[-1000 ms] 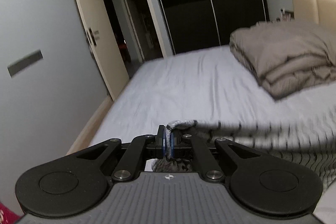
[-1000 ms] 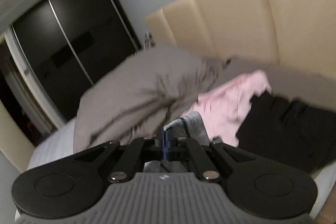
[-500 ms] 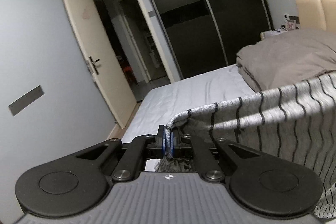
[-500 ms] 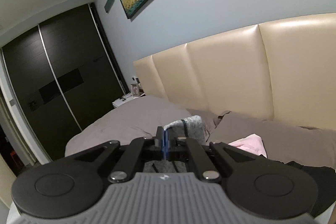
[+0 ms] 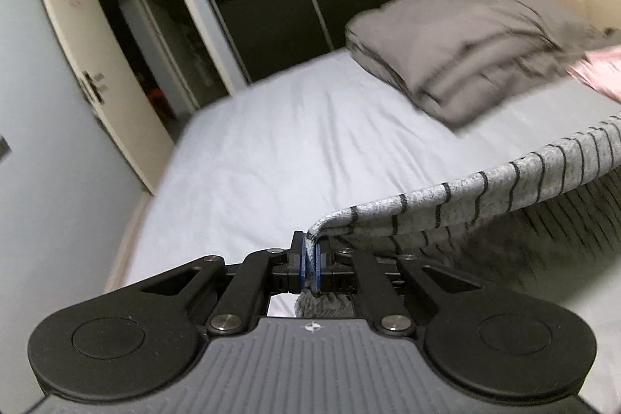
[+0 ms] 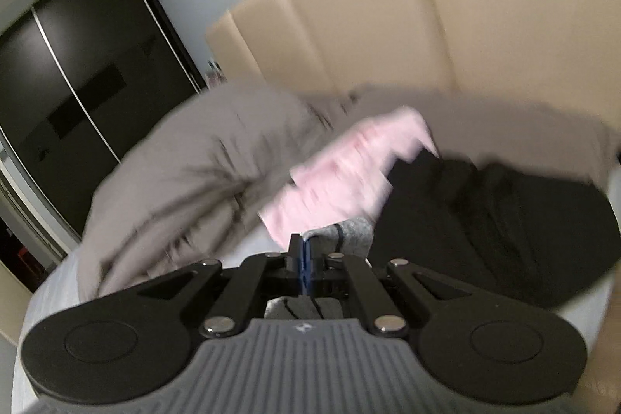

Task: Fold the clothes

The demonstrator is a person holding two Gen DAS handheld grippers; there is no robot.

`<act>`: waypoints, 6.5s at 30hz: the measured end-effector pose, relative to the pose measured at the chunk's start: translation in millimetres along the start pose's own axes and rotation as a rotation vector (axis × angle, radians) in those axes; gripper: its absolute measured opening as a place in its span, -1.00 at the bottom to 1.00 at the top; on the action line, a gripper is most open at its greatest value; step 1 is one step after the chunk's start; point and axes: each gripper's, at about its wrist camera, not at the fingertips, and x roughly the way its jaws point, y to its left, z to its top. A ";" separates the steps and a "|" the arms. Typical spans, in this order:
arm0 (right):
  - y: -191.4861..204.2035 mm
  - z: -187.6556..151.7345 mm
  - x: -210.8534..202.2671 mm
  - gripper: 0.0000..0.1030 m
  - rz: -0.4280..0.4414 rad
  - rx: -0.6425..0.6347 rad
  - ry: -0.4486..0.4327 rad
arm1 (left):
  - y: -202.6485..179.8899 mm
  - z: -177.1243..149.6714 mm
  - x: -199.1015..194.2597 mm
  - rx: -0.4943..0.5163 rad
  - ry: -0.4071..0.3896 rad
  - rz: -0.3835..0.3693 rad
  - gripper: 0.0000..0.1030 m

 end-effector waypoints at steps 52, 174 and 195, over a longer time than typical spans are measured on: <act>-118.0 -102.3 -26.0 -0.05 -0.201 -0.129 0.289 | -28.4 -83.2 17.3 0.077 0.304 -0.258 -0.10; -214.8 -114.3 -20.2 -0.76 -0.294 -0.035 0.339 | -64.4 -176.0 -20.9 0.301 0.545 -0.529 -0.80; -130.4 -135.2 69.8 -0.21 -0.064 -0.146 0.413 | -143.3 -115.8 12.5 0.158 0.318 -0.565 -0.53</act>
